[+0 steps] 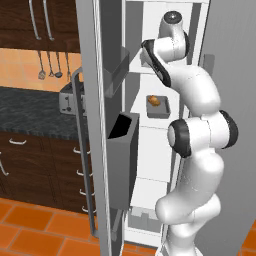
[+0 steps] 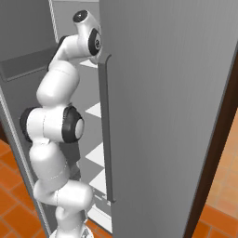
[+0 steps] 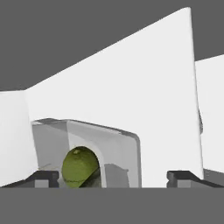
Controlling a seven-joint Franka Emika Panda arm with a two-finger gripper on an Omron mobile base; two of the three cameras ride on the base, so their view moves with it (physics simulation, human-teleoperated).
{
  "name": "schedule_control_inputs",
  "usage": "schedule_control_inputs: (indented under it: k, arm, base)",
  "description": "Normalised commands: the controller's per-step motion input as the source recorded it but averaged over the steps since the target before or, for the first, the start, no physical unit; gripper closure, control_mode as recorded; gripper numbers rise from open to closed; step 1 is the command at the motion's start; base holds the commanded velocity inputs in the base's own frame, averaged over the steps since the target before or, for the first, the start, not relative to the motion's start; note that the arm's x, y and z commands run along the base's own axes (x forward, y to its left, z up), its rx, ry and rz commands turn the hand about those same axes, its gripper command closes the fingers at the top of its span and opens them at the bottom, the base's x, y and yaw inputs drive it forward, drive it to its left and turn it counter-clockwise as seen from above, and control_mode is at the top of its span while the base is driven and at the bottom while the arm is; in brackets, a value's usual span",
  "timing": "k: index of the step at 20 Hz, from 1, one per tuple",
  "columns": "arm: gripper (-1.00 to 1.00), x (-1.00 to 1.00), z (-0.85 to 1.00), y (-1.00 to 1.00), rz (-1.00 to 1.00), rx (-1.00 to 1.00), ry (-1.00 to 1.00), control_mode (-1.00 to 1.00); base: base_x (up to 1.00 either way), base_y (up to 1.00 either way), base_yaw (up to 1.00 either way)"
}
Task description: Take the meat container that has the chicken drumstick and place it on the second highest rack of the freezer. Then take the vegetable container that has the lime and cucumber and place it on the highest rack of the freezer.
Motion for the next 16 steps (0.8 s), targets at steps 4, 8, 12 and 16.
schedule_control_inputs:
  k: [4, 8, 12, 16]
  arm:
    - [-1.0, -0.67, 0.29, 0.01, 0.0, 0.0, -0.3, -1.0]
    - [-1.0, -0.98, 0.17, 0.38, 0.02, -0.02, -0.22, -1.0]
    - [-1.0, -0.89, 0.38, 0.44, 0.03, 0.0, -0.12, -1.0]
    - [-1.0, -1.0, 0.26, 0.04, 0.0, 0.0, -0.01, -1.0]
  base:
    - [0.0, 0.0, 0.0]
    - [0.0, 0.0, 0.0]
    - [0.0, 0.0, 0.0]
    - [0.0, 0.0, 0.0]
